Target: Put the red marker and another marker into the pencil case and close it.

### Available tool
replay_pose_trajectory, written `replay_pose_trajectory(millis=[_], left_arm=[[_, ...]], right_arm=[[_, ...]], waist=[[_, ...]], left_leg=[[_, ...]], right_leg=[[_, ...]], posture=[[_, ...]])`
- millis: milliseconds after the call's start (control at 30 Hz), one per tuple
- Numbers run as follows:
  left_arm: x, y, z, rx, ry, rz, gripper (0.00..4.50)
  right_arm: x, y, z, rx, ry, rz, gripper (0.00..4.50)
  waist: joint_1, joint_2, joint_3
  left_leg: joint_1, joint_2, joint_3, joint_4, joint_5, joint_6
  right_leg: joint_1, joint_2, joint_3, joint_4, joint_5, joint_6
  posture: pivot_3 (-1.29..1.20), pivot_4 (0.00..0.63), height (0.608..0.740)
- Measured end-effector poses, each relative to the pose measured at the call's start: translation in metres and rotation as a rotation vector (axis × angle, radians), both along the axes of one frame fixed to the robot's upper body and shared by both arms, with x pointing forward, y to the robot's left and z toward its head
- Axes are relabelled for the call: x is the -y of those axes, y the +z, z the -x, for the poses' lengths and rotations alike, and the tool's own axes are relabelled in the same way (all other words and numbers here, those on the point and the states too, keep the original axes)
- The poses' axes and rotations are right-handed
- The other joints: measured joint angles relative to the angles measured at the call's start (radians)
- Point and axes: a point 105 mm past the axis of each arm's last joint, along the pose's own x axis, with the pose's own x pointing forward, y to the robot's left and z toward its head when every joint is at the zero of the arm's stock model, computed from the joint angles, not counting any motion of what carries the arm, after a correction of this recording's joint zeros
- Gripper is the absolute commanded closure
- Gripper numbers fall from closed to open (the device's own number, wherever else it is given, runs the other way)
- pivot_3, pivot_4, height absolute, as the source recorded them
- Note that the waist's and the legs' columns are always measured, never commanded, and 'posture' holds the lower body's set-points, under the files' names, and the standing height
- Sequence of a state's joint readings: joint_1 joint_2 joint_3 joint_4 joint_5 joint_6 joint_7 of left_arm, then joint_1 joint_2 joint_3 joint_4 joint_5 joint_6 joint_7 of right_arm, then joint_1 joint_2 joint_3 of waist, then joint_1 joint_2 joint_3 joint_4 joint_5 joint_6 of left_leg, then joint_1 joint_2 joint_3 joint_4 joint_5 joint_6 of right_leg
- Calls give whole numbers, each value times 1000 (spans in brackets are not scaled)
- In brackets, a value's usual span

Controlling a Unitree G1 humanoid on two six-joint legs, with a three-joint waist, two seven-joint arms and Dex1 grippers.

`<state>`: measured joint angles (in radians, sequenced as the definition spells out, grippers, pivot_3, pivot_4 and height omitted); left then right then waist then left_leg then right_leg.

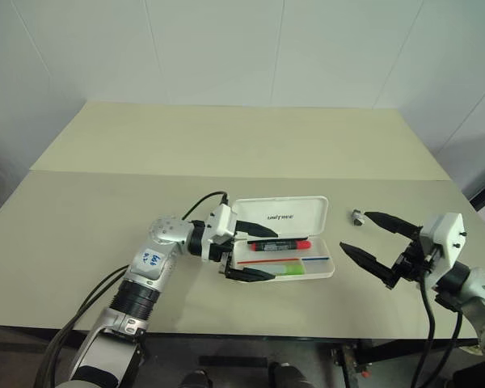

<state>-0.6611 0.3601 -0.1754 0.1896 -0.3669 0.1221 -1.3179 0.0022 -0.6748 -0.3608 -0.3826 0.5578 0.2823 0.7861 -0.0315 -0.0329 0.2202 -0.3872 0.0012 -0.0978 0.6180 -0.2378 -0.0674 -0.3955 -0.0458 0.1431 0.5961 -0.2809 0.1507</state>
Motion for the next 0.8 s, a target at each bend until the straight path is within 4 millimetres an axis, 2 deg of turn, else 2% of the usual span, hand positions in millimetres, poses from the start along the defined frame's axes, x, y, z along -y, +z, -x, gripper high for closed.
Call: replay_pose_trajectory(millis=[167, 300, 433, 633, 800], left_arm=[[-17, 16, 0, -29, 25, 42, 29], [-38, 38, -7, -17, 99, 89, 29], [-50, 58, -13, 17, 168, 137, 29], [-52, 66, -12, 31, 188, 146, 29], [-53, 65, -8, 26, 189, 135, 29]], right_arm=[[16, -12, -26, -15, -198, -65, 0], [27, -33, -46, -80, -370, -109, 0], [29, -45, -63, -121, -465, -151, 0], [32, -51, -82, -162, -543, -218, 0], [31, -55, -90, -185, -572, -242, 0]], waist=[[-2, 1, 0], [-3, 1, 0], [-3, 1, 0], [-5, 1, 0], [-9, 1, 0]], left_leg=[[0, 0, 0, 0, 0, 0], [0, 0, 0, 0, 0, 0], [0, 0, -1, 0, 0, -1], [0, 0, -1, -1, 0, -1], [0, 0, -1, -3, 0, -1]], right_leg=[[-1, 0, 0, 1, 0, 0], [-2, 0, 0, 4, 0, 0], [-2, 0, 0, 5, 0, 0], [-3, 0, -1, 6, 2, 4], [-5, 0, -1, 8, 2, 4]], posture=[[0, 150, 740], [0, 150, 740], [0, 150, 740], [0, 150, 740], [0, 150, 740]])
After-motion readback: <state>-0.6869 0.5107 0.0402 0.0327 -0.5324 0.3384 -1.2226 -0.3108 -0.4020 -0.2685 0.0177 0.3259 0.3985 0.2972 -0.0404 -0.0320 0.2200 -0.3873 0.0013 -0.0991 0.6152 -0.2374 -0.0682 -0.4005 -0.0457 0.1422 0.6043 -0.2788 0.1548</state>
